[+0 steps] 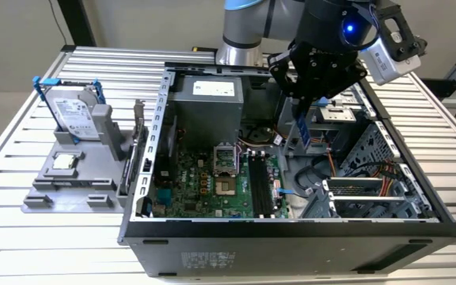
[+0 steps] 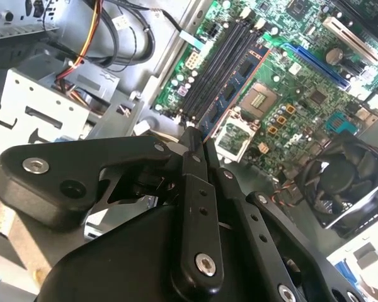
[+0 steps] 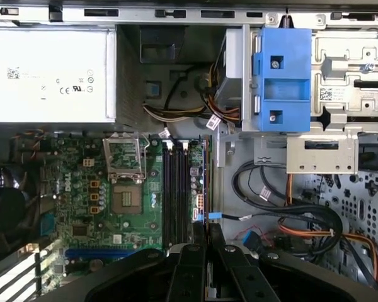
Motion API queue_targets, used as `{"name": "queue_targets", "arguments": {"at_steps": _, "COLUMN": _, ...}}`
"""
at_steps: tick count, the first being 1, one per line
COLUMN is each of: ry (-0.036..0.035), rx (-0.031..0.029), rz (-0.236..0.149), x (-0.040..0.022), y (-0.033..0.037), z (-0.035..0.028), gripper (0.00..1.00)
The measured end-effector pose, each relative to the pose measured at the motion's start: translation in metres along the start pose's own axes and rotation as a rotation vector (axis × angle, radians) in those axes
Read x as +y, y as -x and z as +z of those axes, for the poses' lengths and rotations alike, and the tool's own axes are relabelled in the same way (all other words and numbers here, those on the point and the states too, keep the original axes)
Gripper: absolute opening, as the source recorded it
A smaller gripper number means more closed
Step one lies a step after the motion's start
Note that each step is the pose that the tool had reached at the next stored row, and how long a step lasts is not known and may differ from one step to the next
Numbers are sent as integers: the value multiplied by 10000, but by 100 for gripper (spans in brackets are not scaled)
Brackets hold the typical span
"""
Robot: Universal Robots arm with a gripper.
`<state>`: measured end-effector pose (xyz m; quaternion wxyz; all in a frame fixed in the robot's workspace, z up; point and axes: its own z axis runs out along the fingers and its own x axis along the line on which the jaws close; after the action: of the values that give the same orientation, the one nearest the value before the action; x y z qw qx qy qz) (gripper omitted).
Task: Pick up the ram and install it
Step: 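Insert the ram into the slot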
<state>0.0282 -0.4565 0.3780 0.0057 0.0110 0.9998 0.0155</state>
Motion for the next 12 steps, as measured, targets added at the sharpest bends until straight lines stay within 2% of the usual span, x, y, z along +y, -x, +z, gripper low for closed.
{"name": "queue_targets", "arguments": {"at_steps": 12, "ry": 1, "rx": -1, "rz": 1, "x": -2, "y": -1, "z": 73, "gripper": 0}}
